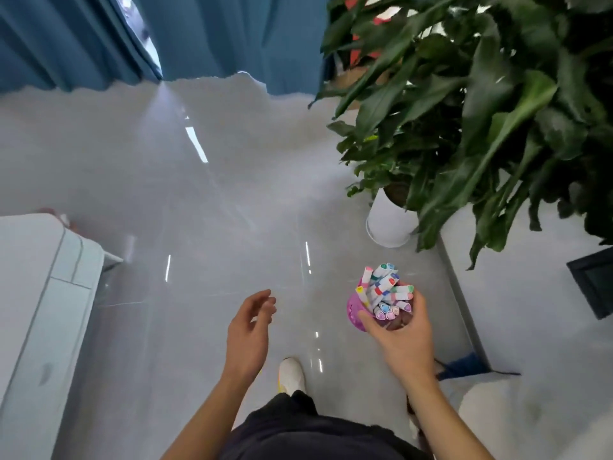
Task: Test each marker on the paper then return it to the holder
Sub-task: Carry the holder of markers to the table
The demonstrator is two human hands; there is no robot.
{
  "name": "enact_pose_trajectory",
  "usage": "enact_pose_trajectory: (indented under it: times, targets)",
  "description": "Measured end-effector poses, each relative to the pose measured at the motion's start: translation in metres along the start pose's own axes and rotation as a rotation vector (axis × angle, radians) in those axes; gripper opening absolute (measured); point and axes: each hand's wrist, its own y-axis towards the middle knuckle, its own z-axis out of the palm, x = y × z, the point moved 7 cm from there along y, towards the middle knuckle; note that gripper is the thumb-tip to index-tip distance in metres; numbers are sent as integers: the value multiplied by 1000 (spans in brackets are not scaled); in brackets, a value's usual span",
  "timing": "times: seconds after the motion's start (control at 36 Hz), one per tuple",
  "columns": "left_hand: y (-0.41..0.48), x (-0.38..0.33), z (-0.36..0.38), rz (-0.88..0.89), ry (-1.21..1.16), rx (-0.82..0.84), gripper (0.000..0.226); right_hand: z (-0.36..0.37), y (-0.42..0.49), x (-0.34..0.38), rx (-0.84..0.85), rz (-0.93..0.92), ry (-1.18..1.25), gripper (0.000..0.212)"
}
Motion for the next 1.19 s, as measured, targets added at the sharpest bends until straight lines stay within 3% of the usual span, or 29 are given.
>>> enact_pose_trajectory:
  times: [0.53,0.94,1.19]
  targets:
    - [99,-10,-108,-92,-127,-277,21,160,91,70,179,-42,-46,71]
    - [247,-54,-145,-166,-186,-515,19,303,270,132,444,-143,-97,73]
    - [327,-96,-154,-182,-307,-638,18,378,357,191,516,-227,-139,76]
